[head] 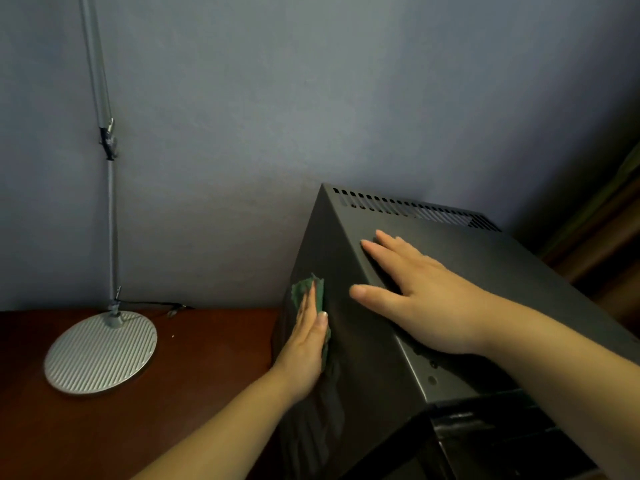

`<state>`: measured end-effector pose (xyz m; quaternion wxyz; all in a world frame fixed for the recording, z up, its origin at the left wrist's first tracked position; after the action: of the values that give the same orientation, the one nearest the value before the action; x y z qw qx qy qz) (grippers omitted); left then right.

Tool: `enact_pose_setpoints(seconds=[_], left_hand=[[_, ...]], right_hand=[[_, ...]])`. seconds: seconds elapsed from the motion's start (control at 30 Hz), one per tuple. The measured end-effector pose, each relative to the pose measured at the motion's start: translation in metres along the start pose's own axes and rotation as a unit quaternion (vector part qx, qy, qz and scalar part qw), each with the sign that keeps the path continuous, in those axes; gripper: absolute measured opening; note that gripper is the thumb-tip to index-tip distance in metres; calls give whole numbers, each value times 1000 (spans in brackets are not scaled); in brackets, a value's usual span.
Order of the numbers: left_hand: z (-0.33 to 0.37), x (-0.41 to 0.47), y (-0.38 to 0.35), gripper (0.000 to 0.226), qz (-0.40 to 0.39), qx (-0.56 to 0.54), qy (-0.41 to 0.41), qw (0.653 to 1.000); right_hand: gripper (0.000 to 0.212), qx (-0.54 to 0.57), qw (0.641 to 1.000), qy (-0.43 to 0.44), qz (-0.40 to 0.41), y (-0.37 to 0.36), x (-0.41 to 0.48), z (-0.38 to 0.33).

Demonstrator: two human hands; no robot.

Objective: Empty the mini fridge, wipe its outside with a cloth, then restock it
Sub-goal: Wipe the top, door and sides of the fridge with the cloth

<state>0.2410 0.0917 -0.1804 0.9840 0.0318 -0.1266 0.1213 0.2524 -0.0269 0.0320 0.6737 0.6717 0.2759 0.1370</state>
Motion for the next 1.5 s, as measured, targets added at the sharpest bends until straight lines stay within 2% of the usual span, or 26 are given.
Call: enact_pose_setpoints(seconds=[0.13,0.27,0.4,0.53,0.7,0.8,1.0,1.13,1.23,1.3,1.5], left_hand=[[0,-40,-12,49,-18,-12,18,1000],[41,-49,-18,57,-28,-7,-43,999],[55,-24,-12,52,-27,0,-57,998],[20,-10,-6,47,4,-28,-13,1000],[9,-64,-25,51,-14,-39,52,998],[36,-83,-34,58,-19,-55,4,998],[81,-31,-17,48,-16,-13,-69,997],[52,-25,-11,47,-2,12,-50,999],[34,-49,-20,51,4,18,-11,1000],[39,-70,-27,54,1,21,-17,1000],[106,-86,-34,56,-18,27,-135,990]], right_hand=[[84,-7,1000,0,8,-6,4,0],[87,12,1000,4,25,-8,4,2],[95,41,998,0,44,-8,1,2],[84,42,998,-6,49,-7,-2,-1],[82,41,998,-10,51,-7,-4,0],[77,47,997,-10,55,-8,-4,1],[69,92,993,-8,74,-9,-5,1],[73,84,994,-4,76,-8,-7,0],[67,78,993,0,85,-9,-7,1],[64,83,992,3,90,-9,-7,3],[52,188,969,3,161,-9,-6,11]])
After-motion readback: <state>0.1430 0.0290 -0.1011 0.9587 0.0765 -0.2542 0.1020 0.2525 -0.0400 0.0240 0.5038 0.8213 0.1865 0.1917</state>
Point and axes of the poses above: each hand's wrist, its own x-axis towards the middle knuckle, its own y-axis out of the back of the hand, z = x × y, the point moved 3 cm from there along x, towards the middle knuckle, and after that the axes turned 5 degrees about -y, right-handed, at the moved point
